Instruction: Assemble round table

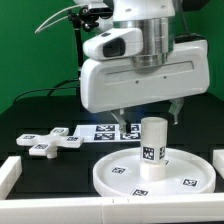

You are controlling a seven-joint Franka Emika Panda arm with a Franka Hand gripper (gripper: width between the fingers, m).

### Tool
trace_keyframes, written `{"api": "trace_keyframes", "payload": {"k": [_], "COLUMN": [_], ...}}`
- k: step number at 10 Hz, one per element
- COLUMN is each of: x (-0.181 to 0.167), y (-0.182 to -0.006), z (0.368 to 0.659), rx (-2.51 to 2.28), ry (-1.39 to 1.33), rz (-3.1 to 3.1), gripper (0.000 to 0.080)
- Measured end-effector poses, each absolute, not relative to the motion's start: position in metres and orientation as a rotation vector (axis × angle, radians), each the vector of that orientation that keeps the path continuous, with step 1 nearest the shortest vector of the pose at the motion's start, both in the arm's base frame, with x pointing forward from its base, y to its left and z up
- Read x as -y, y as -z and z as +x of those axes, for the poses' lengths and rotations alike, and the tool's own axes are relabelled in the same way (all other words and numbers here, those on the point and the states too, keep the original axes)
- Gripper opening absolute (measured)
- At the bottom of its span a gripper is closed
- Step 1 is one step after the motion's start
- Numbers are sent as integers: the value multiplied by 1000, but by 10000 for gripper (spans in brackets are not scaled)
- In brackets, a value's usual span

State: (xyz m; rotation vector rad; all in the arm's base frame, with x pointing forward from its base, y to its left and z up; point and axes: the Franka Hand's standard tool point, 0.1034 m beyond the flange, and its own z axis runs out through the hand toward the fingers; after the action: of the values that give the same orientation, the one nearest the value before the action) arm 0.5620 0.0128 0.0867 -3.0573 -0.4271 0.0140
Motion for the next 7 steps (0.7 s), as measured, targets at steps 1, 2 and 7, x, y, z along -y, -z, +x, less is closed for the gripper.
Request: {"api": "trace_keyframes", "payload": {"k": [1,2,7], "x": [-14,-14,-14], "y": [-87,-86,-85], "z": [562,562,561], "rx": [429,429,403], "ry": [-15,-16,-20], "rz": [-3057,-3056,-3060], "gripper": [649,622,409]}}
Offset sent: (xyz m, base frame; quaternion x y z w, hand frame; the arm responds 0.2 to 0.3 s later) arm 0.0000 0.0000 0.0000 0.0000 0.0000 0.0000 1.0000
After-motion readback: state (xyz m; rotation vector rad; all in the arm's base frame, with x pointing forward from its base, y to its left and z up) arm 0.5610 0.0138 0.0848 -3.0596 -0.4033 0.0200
